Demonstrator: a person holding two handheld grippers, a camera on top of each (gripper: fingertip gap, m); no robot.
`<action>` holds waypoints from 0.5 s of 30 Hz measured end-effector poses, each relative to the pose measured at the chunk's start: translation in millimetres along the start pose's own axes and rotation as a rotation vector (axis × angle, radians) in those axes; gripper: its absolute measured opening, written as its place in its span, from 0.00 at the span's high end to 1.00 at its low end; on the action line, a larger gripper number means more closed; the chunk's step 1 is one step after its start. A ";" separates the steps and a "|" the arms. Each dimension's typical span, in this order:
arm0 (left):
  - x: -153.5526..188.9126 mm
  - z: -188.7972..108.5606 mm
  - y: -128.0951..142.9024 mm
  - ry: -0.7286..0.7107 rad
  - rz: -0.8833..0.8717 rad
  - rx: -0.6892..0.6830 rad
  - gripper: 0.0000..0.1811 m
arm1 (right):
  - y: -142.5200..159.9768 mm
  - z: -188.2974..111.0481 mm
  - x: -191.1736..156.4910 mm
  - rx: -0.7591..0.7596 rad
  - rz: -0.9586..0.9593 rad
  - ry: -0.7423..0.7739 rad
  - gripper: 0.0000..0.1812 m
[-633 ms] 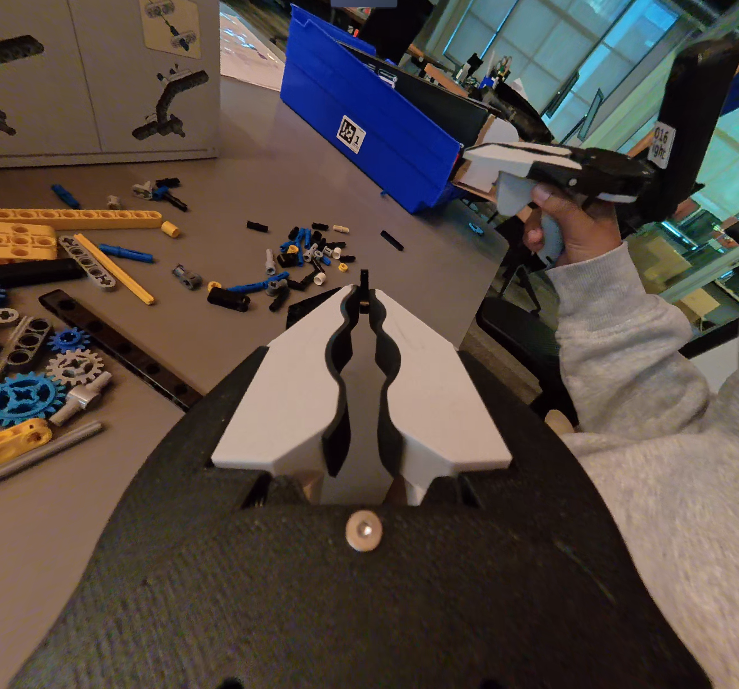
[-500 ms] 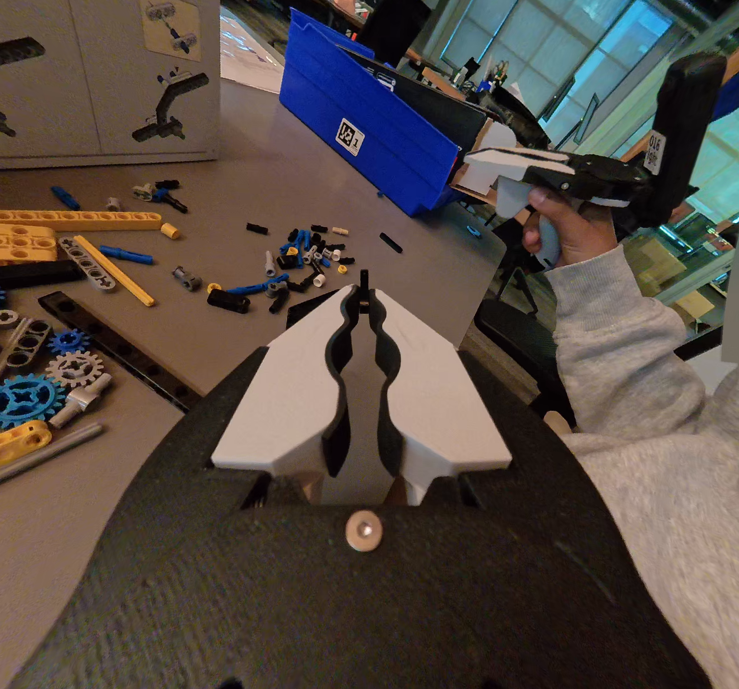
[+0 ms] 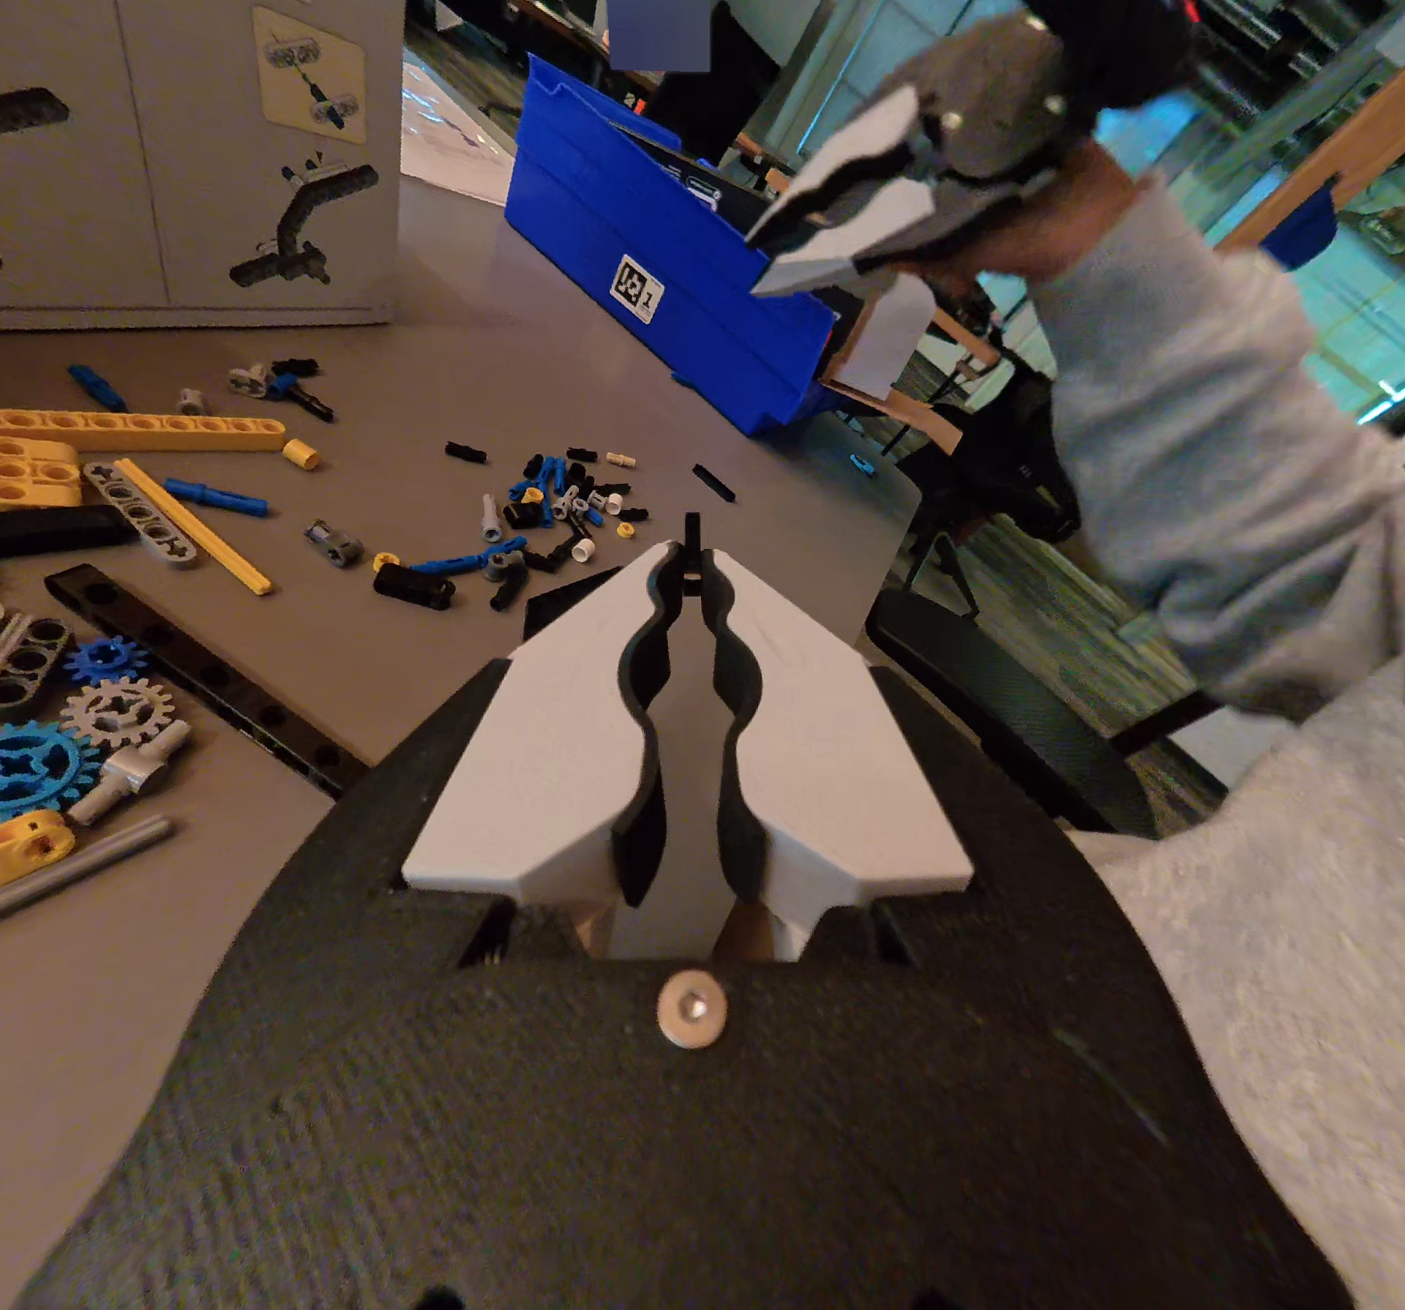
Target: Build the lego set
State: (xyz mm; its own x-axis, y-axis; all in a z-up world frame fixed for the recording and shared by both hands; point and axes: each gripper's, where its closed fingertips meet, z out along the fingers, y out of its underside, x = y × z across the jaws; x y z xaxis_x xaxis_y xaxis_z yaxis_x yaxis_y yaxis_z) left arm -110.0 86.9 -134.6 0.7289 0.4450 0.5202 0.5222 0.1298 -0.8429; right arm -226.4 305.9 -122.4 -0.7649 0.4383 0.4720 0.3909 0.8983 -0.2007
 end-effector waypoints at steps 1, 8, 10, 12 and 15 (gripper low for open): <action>-0.6 -0.7 -0.4 -0.002 0.000 0.003 0.99 | 0.2 10.2 3.0 -0.089 -0.071 -0.052 0.87; -9.1 -7.0 -4.8 -0.023 0.010 0.022 0.99 | 36.7 81.6 8.5 -0.629 -0.320 -0.294 0.85; -11.3 -9.1 -6.3 -0.024 0.000 0.030 0.99 | 49.1 90.6 3.2 -0.720 -0.326 -0.343 0.87; -13.3 -10.5 -7.3 -0.025 -0.007 0.035 0.99 | 55.4 93.6 -1.4 -0.772 -0.339 -0.367 0.87; -15.5 -11.2 -8.0 -0.023 -0.021 0.036 0.99 | 61.5 95.9 -1.5 -0.827 -0.382 -0.347 0.88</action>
State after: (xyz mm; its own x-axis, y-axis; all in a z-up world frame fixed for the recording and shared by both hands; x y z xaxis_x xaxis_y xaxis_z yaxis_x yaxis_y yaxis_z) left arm -120.6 69.0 -134.4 0.7074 0.4619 0.5350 0.5209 0.1710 -0.8363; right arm -250.3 363.5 -217.8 -0.9713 0.2262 0.0742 0.2201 0.7348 0.6416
